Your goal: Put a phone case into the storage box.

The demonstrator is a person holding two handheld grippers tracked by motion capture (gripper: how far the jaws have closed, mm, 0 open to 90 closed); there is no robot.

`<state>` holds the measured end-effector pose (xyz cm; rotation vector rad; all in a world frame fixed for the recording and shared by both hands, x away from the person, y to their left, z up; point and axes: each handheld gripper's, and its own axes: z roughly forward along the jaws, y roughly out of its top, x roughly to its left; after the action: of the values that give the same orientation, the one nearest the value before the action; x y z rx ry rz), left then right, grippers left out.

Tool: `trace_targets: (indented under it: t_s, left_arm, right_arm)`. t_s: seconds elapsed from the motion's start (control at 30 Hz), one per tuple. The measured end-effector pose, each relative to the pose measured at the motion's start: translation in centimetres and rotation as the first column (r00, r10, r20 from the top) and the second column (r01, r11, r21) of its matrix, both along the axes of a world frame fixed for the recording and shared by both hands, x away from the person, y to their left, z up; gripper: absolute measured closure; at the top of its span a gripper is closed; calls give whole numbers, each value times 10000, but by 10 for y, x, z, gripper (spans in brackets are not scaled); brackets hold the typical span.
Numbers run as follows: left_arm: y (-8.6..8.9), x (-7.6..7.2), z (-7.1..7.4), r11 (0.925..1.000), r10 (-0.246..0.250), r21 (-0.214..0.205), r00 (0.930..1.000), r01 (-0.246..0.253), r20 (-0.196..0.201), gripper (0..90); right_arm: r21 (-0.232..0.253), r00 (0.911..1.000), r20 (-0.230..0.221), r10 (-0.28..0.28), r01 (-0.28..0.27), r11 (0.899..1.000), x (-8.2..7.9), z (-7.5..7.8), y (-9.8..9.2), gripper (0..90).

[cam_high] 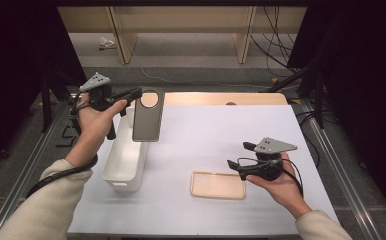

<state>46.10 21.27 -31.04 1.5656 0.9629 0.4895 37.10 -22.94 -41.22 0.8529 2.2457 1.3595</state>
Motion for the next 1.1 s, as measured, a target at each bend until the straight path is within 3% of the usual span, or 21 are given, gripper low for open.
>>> trace_targets:
  t_s: [1.1]
  left_arm:
    - [27,15,-1,9992,368,124,9993,-369,71,817]
  right_arm:
    - [47,10000,-30,-56,56,10000,1,-1,-1,167]
